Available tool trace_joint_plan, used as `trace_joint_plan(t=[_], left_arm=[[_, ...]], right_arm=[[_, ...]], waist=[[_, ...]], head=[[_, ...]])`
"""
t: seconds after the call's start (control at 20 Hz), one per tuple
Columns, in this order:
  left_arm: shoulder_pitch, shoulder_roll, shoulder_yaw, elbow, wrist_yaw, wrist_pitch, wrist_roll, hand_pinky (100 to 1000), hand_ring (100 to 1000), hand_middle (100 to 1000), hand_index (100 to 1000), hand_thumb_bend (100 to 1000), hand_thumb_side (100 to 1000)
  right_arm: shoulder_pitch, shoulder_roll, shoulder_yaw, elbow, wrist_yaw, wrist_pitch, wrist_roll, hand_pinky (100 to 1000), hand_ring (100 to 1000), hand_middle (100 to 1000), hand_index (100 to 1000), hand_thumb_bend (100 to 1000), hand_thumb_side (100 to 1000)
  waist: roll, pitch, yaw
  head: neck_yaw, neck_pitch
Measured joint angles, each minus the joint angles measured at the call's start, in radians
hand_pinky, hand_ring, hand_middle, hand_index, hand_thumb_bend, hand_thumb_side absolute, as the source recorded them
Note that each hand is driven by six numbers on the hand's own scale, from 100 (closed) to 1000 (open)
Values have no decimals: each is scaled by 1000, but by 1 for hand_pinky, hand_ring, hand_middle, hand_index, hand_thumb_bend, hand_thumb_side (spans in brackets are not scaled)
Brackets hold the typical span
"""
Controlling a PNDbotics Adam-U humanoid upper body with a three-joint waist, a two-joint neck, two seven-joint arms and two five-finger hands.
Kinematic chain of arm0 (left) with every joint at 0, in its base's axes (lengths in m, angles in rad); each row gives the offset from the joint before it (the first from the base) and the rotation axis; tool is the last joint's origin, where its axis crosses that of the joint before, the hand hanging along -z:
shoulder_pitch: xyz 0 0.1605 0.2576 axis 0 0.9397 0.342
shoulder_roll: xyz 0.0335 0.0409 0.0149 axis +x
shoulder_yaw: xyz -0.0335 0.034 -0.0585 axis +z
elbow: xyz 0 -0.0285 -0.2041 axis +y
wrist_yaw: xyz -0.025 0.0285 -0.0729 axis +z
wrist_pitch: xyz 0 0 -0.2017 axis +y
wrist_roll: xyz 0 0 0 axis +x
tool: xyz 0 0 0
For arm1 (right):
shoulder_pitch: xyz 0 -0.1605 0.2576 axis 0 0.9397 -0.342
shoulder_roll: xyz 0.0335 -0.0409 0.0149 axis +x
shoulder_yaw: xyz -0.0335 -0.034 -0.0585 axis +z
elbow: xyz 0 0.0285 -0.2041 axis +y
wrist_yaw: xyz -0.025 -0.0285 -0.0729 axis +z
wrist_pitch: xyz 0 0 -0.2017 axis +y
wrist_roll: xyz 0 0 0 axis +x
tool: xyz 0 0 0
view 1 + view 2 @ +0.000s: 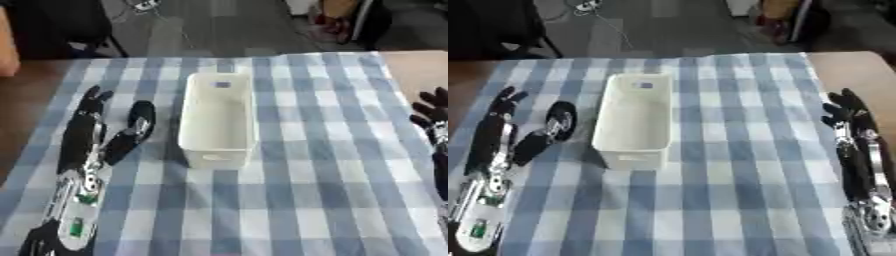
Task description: Pick up objects on the table and place them in the box.
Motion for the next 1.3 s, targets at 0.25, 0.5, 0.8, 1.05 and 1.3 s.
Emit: trace_joint_plan(t=[0.25,0.5,0.8,1.05,1.3], left_arm=[[-27,-6,0,39,-26,7,-6,859,942,1000,932,931,813],[-50,-6,1,75,-45,14,-12,863,944,1000,933,932,810],[-62,-6,7,108,-64,19,-17,866,944,1000,933,920,810],[-72,-6,8,126,-80,27,-16,866,943,1000,932,888,800],[-83,-6,16,145,-91,41,-11,866,943,1000,930,863,794]], right_arm=[[0,7,0,0,0,0,0,871,880,870,969,100,714],[0,8,2,1,0,0,0,871,880,870,969,100,714],[0,8,2,3,0,0,0,871,880,870,969,100,714],[0,8,3,5,0,-2,2,871,880,870,969,100,714],[0,8,3,6,0,-2,3,871,880,870,969,100,713]], waist=[[0,0,-2],[0,0,-3],[0,0,-4],[-1,0,-4],[-1,0,-4]], head=[[0,0],[0,0],[0,0],[0,0],[0,-1]])
